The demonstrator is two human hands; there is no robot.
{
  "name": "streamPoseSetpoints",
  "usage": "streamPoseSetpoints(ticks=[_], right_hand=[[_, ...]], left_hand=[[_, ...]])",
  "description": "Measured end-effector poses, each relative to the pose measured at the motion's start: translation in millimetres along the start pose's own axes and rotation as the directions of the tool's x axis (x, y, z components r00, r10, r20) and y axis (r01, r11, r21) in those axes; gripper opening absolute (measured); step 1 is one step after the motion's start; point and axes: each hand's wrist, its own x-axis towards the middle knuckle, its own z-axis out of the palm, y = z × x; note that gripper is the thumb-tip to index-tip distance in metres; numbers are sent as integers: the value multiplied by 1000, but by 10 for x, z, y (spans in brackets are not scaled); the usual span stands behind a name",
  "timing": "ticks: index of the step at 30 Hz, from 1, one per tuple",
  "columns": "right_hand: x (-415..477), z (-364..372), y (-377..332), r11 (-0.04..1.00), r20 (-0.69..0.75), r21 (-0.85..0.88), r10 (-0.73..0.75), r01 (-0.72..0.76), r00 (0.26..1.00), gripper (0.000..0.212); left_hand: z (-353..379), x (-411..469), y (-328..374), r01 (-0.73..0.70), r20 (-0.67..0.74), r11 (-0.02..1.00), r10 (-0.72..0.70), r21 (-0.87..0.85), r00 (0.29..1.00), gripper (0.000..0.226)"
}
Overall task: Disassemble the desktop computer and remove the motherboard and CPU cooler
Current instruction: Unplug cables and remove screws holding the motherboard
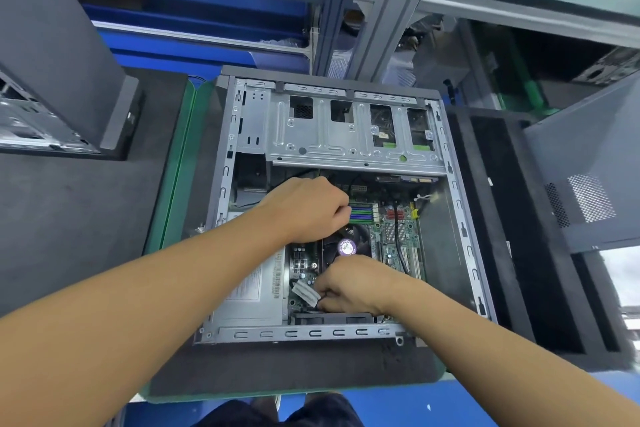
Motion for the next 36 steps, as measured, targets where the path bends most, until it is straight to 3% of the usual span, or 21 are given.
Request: streamPoseSetpoints(ticks=[3, 7, 10, 12, 20, 24, 29, 33, 36], right_hand=[[-25, 4, 5, 995, -73, 98, -9, 17, 997, 21], [-61, -72, 25, 976, -56, 216, 4, 8, 998, 29], [-113, -130, 81, 836, -171, 546, 178, -58, 969, 26], [-119, -156, 91, 778, -159, 623, 229, -82, 960, 20], [-129, -232, 191, 713, -131, 691, 280, -115, 951, 18], [-175, -291, 252, 872, -145, 462, 255, -162, 956, 17], [-297, -276, 373, 930, -199, 323, 247, -174, 948, 16], [-363, -220, 401, 867, -239, 436, 371, -242, 898, 21], [-463, -193, 459, 775, -184, 521, 512, -358, 839, 18]], left_hand=[[-2, 0, -5, 6, -8, 1000, -6, -12, 1000, 39], [2, -3, -1, 16, -23, 1000, -16, -21, 1000, 39], [-7, -6, -3, 37, -26, 999, -38, -35, 999, 39], [-15, -10, 6, 40, -32, 998, -41, -47, 999, 39], [-18, -4, -4, 60, 73, 996, -56, -58, 996, 30], [-7, 15, 12, -53, 253, 998, 40, 43, 967, 17], [-54, 77, 34, -80, 509, 990, 127, -114, 851, 14], [50, 165, 169, -179, 422, 981, 130, 77, 897, 26], [142, 189, 223, -173, 368, 982, 132, 80, 921, 20]])
